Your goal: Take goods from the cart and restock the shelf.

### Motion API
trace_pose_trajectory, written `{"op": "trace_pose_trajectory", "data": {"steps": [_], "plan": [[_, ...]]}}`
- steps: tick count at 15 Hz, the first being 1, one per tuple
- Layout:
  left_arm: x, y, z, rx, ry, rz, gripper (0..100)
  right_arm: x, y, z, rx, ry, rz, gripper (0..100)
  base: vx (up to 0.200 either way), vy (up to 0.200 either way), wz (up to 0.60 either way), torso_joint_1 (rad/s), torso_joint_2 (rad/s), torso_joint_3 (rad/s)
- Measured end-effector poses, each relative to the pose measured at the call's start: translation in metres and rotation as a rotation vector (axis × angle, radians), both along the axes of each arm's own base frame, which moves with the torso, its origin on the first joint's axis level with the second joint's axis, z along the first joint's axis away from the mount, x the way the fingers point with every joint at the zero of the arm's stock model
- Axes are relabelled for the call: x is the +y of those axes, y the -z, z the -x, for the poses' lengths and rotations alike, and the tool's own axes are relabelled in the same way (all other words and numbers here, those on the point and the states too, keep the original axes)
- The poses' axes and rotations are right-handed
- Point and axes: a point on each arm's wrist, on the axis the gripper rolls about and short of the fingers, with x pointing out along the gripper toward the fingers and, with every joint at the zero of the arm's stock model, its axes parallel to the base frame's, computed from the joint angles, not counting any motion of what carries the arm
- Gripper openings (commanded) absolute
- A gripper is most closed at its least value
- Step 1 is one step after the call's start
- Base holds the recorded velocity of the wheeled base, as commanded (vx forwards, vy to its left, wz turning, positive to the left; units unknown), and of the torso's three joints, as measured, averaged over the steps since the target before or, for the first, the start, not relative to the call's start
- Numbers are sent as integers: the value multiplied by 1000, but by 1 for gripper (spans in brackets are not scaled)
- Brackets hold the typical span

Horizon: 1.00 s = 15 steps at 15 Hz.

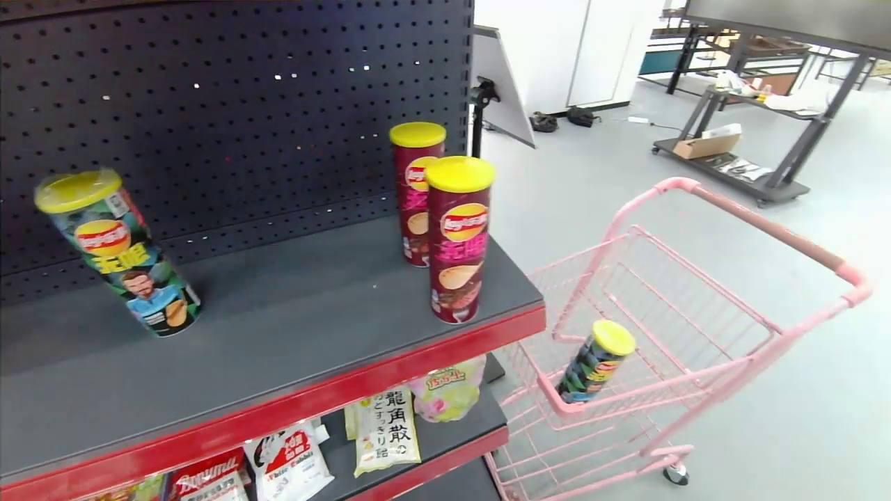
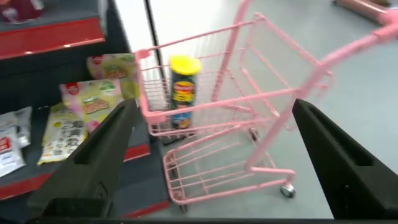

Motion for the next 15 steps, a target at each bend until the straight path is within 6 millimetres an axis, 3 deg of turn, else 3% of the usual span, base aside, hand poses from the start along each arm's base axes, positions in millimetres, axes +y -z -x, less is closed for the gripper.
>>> {"op": "trace_pose_trajectory", "data": {"steps": [4,15], "plan": [[0,0,0,0,0,0,100,0,0,0,0,0,0,100,0,0,0,0,0,0],[0,0,0,0,0,1,100,0,0,0,1,1,-2,100,0,0,0,-135,366,222]]}}
